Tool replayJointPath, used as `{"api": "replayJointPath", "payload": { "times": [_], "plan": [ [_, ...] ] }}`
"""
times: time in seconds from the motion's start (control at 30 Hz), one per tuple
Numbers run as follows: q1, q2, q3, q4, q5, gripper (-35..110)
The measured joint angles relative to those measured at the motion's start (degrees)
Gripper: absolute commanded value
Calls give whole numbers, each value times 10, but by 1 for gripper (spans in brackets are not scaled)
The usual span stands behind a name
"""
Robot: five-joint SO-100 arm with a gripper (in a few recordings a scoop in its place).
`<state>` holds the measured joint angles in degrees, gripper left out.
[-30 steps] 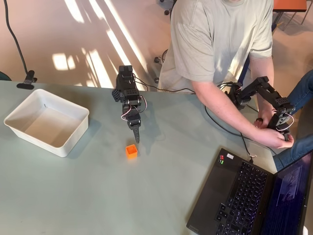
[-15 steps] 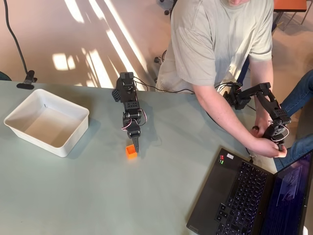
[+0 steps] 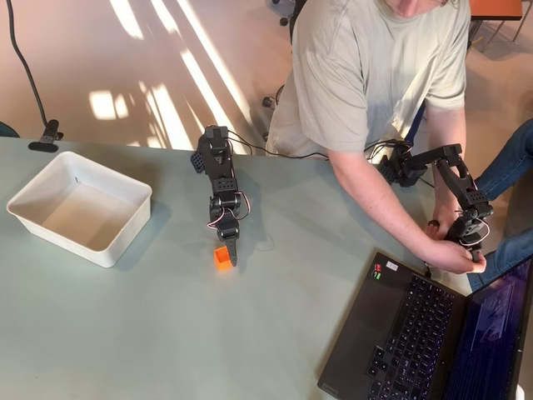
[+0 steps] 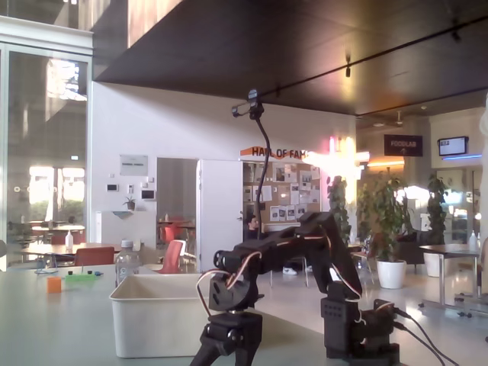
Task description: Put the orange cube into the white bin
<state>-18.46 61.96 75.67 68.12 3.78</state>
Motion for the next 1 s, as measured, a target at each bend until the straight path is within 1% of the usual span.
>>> {"api": "replayJointPath", "payload": {
  "times": [0.17, 0.33, 0.67, 1.0],
  "plan": [
    [0, -1, -16, -20, 0, 72],
    [0, -21, -18, -20, 0, 72],
    [41, -24, -23, -18, 1, 72],
    [39, -34, -30, -18, 1, 72]
  ]
}}
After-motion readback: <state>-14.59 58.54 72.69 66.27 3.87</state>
